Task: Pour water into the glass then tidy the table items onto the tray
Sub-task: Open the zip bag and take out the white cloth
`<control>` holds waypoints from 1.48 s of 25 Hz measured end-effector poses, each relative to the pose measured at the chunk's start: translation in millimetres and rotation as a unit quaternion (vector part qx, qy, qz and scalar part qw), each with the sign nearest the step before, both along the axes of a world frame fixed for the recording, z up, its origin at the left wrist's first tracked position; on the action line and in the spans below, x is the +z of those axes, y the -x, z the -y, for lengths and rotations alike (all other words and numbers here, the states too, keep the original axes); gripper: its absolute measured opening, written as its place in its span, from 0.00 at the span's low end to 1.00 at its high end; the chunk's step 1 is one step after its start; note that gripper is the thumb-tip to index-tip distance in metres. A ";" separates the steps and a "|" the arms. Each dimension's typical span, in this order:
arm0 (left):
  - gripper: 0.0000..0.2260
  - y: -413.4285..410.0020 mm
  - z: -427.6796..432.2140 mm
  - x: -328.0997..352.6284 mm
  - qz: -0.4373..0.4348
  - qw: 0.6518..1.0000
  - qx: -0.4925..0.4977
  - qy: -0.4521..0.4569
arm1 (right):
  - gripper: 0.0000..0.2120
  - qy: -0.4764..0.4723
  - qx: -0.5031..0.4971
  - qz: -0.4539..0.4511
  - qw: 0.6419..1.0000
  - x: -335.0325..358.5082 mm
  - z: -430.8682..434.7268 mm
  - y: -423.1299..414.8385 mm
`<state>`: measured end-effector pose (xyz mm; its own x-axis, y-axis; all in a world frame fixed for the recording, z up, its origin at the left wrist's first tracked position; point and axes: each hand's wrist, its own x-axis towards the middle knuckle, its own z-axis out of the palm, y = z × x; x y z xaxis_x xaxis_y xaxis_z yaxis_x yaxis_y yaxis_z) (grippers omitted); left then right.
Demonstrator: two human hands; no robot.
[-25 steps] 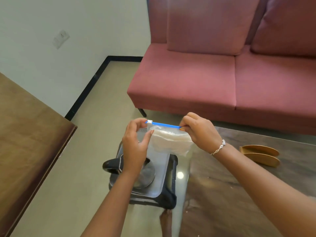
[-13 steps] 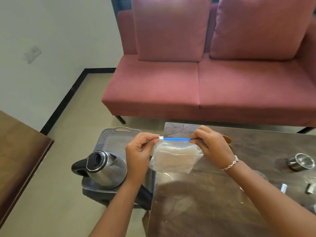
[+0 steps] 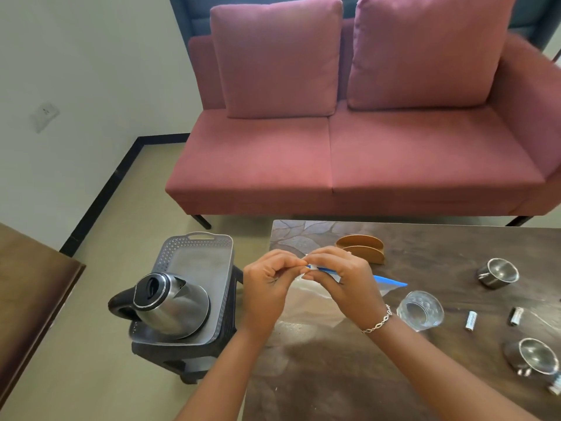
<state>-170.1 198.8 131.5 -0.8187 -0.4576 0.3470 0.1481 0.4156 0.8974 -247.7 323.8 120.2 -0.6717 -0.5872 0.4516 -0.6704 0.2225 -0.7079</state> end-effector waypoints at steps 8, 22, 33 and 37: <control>0.03 2.7 -11.0 8.1 -0.004 0.998 -0.006 0.064 | 0.11 0.021 -0.050 -0.021 0.998 3.4 -12.2 4.2; 0.11 14.1 21.1 14.1 0.000 0.993 0.109 -0.051 | 0.03 -0.020 -0.121 -0.001 0.992 -26.8 -75.3 42.6; 0.08 27.9 1.3 13.8 0.040 0.999 -0.003 0.005 | 0.10 -0.116 -0.028 -0.026 0.993 -10.1 -54.7 24.1; 0.03 28.8 -7.5 16.1 0.039 0.998 0.040 -0.010 | 0.10 -0.103 -0.041 0.038 0.993 -9.3 -52.9 18.7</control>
